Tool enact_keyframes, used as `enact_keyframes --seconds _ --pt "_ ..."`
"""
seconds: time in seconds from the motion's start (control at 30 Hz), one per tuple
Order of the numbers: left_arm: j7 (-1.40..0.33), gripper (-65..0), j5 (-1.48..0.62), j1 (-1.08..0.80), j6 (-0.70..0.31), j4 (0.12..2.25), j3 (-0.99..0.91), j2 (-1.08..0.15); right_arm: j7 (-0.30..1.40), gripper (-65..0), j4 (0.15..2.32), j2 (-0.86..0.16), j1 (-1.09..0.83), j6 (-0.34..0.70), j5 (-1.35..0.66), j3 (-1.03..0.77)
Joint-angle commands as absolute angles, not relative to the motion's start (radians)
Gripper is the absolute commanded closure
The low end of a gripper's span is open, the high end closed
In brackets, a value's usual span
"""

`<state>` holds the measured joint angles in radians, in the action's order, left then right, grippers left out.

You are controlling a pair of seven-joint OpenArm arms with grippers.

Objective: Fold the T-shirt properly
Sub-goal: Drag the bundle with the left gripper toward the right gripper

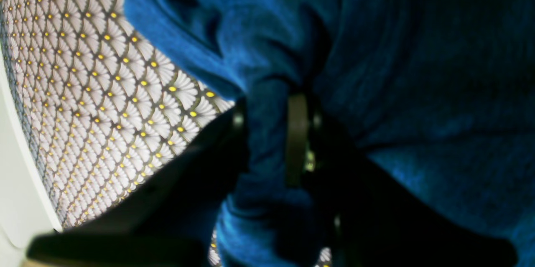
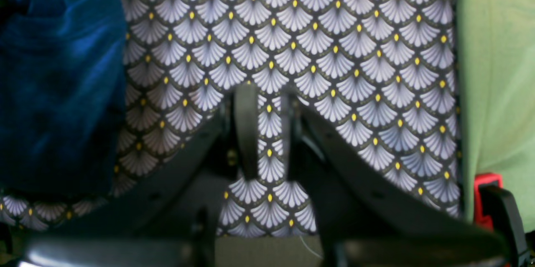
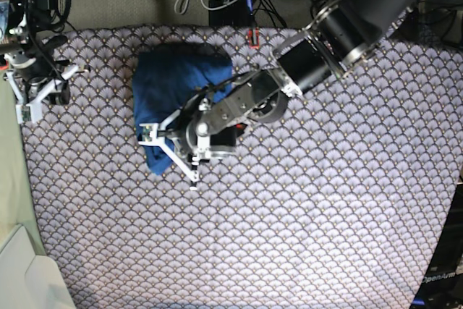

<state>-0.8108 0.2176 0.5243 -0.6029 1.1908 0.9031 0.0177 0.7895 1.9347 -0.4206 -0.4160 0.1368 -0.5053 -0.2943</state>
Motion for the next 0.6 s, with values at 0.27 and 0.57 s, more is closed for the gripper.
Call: enact_keyframes --seconds 0.27,0.57 --pt "-0.808 -36.5 0.231 0.550 -0.587 1.262 0.891 0.012 0.768 -11.0 1.948 -0.437 -0.412 0.145 -0.509 -0.302" --pt "-0.806 -38.5 0.303 0.542 -0.584 1.437 0.719 0.008 0.766 -11.0 1.952 -0.437 -0.412 0.147 -0.512 -0.302"
